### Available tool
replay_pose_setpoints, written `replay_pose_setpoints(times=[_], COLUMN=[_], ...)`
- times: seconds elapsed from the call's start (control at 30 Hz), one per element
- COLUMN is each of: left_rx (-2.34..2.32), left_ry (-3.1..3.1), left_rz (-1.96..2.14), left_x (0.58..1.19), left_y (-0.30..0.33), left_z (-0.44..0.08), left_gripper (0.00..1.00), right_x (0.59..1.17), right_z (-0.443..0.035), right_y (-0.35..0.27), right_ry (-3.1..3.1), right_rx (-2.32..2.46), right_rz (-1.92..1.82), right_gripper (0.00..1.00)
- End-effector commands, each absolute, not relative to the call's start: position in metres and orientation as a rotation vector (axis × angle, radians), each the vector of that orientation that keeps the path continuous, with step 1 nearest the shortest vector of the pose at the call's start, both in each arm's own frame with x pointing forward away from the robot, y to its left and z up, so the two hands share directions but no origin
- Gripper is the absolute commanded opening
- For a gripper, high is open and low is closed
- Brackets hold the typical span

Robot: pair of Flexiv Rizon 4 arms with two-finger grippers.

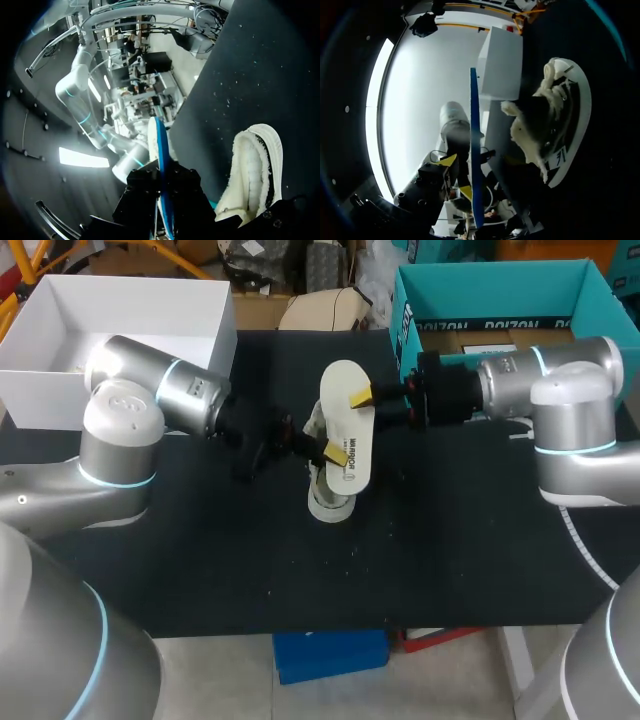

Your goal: Take the shoe out of the shoebox, open the shoe tongue, remove and reinsert the insole, then place the shoe into the shoebox

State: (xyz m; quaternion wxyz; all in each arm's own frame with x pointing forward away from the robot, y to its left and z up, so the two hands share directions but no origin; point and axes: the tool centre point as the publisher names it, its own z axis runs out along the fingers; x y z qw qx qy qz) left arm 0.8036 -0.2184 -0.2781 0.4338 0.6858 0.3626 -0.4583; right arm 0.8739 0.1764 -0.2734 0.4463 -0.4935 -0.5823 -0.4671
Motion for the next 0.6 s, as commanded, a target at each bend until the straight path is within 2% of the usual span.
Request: replay_pose_setpoints(times=[0.03,0.13,0.23,0.27,0.4,0.43,0.47,0.6], left_rx=[1.711,1.711,1.711,1.711,1.711,1.741,1.819,1.961], left_ry=[0.901,0.901,0.901,0.901,0.901,1.008,1.084,1.395], left_rz=[-1.140,-1.140,-1.140,-1.140,-1.140,-1.113,-1.060,-0.891], left_x=[0.804,0.804,0.804,0.804,0.804,0.805,0.805,0.798], left_y=[-0.218,-0.218,-0.218,-0.218,-0.218,-0.219,-0.218,-0.197], left_z=[-0.279,-0.279,-0.279,-0.279,-0.279,-0.280,-0.282,-0.282], left_gripper=[0.00,0.00,0.00,0.00,0.00,0.35,1.00,1.00], right_x=[0.874,0.875,0.875,0.875,0.875,0.875,0.875,0.875], right_z=[-0.274,-0.273,-0.273,-0.273,-0.273,-0.273,-0.273,-0.273], right_y=[0.176,0.175,0.176,0.176,0.176,0.176,0.176,0.176], right_ry=[-1.445,-1.451,-1.475,-1.475,-1.475,-1.475,-1.475,-1.475], right_rx=[-1.225,-1.227,-1.240,-1.240,-1.240,-1.240,-1.240,-1.240], right_rz=[-1.154,-1.155,-1.149,-1.149,-1.149,-1.149,-1.149,-1.149], right_gripper=[0.45,0.35,0.04,0.00,0.00,0.00,0.00,0.00])
